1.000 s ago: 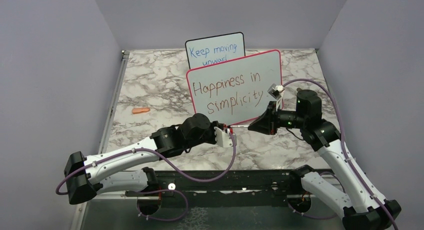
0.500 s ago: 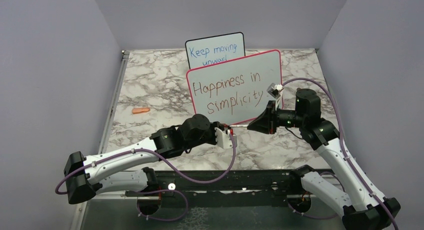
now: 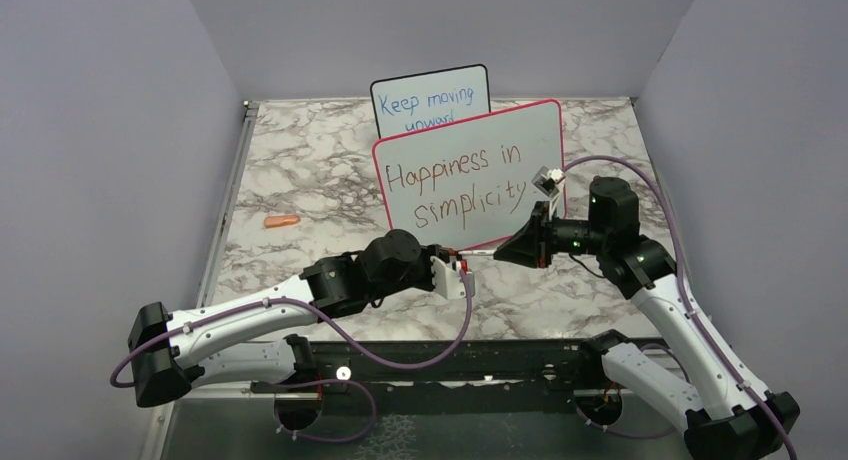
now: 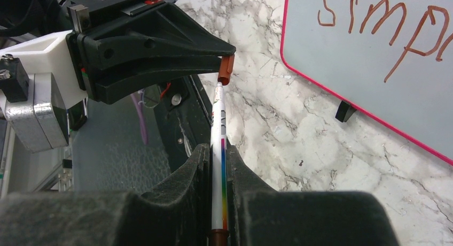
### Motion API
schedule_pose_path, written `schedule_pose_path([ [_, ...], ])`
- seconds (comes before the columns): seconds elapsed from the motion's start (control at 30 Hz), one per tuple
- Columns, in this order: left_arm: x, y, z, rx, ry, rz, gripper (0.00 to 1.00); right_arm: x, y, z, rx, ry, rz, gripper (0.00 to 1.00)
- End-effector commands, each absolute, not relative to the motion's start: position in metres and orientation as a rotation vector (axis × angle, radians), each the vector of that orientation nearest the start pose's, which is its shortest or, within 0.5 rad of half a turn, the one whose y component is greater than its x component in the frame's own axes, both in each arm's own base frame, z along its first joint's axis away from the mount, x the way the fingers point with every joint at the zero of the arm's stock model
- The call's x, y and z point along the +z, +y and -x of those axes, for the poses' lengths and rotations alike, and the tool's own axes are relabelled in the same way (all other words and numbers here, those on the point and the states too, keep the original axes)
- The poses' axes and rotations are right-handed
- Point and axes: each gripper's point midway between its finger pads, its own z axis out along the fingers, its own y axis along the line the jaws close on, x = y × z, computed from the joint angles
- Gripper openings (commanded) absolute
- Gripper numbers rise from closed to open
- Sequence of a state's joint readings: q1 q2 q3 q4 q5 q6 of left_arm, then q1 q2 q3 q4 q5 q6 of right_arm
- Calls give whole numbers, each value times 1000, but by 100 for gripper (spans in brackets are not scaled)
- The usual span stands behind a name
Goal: Write a sentence on the whiteboard
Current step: Close the whiteboard marker at the center of the board.
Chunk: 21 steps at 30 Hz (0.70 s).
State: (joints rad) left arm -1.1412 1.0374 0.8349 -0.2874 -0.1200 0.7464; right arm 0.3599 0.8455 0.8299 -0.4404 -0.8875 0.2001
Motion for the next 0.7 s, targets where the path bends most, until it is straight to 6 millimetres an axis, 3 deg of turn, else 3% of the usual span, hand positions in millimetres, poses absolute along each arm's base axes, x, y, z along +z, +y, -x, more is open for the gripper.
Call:
schedule_pose_path([
  [0.0, 225, -296, -183, -157, 1218, -1593, 0, 249, 215, -171, 1244, 1921, 733, 1],
  [0.67, 231, -311, -176, -196, 1198, -1609, 0, 246, 217, -175, 1258, 1936, 722, 1],
])
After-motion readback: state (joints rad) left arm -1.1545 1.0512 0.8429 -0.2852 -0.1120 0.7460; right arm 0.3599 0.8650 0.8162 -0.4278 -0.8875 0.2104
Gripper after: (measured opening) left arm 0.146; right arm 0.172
